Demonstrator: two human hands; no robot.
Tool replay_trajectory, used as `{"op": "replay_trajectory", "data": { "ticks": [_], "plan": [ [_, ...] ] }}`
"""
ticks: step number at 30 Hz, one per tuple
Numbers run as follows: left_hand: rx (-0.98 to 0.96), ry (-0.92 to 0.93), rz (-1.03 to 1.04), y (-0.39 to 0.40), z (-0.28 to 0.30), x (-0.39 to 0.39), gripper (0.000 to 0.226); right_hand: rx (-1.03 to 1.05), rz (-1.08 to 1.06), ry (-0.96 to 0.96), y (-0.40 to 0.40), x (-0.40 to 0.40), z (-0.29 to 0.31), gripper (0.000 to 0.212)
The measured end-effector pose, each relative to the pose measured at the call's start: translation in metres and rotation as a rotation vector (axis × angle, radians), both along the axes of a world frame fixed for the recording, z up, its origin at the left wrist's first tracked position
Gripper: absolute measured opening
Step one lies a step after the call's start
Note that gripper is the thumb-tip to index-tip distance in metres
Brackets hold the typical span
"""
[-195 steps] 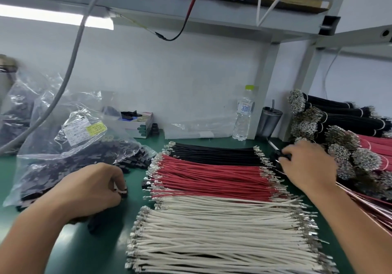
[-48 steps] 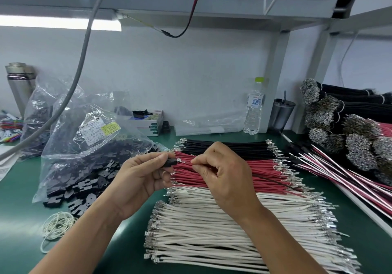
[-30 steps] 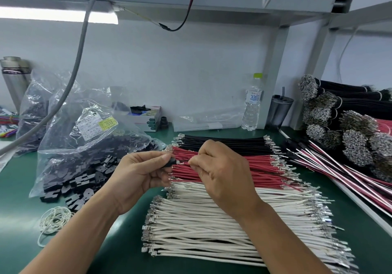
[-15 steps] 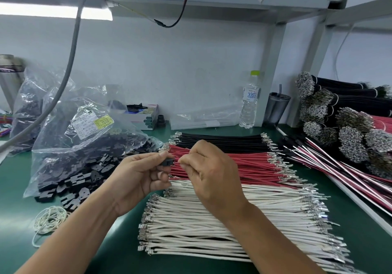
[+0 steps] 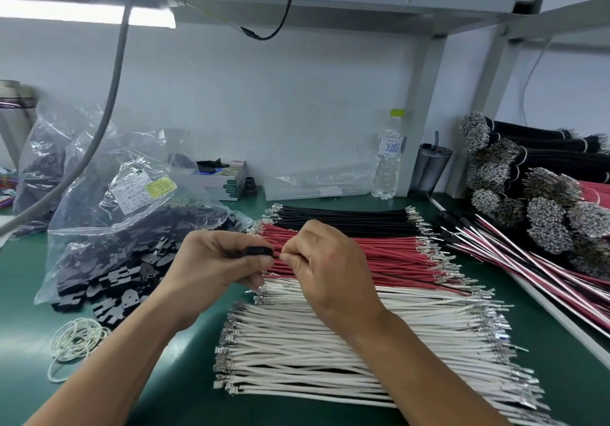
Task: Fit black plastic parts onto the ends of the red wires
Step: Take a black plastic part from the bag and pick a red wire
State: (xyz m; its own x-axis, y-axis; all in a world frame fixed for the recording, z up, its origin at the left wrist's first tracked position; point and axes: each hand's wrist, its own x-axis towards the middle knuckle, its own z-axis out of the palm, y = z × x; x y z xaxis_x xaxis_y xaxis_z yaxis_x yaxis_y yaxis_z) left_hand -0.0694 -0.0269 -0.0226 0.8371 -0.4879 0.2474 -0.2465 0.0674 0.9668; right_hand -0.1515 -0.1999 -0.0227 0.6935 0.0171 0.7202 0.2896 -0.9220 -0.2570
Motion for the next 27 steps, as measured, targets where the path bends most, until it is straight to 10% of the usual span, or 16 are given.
{"op": "replay_trajectory", "data": {
  "ticks": [7,12,16,22,27],
  "plan": [
    [-0.017,-0.006,0.002,-0.003,-0.005,0.007,0.022,-0.2,-0.08,-0.073,-0.007,-0.02,0.02,0.007],
    [-0.058,0.033,0.07,-0.002,-0.009,0.011,0.018,-0.14,0.078,0.445,0.016,-0.031,0.005,0.024],
    [-0.067,0.039,0.063,-0.002,-0.009,0.012,0.018,0.013,0.102,0.505,0.017,-0.03,0.007,0.006],
    [-0.094,0.087,0.023,0.001,-0.009,0.014,0.025,0.591,0.299,0.549,-0.001,-0.031,0.033,0.008],
    [-0.094,0.118,0.021,0.001,-0.009,0.014,0.023,1.08,0.335,0.225,-0.025,-0.027,0.08,0.014]
  ]
}}
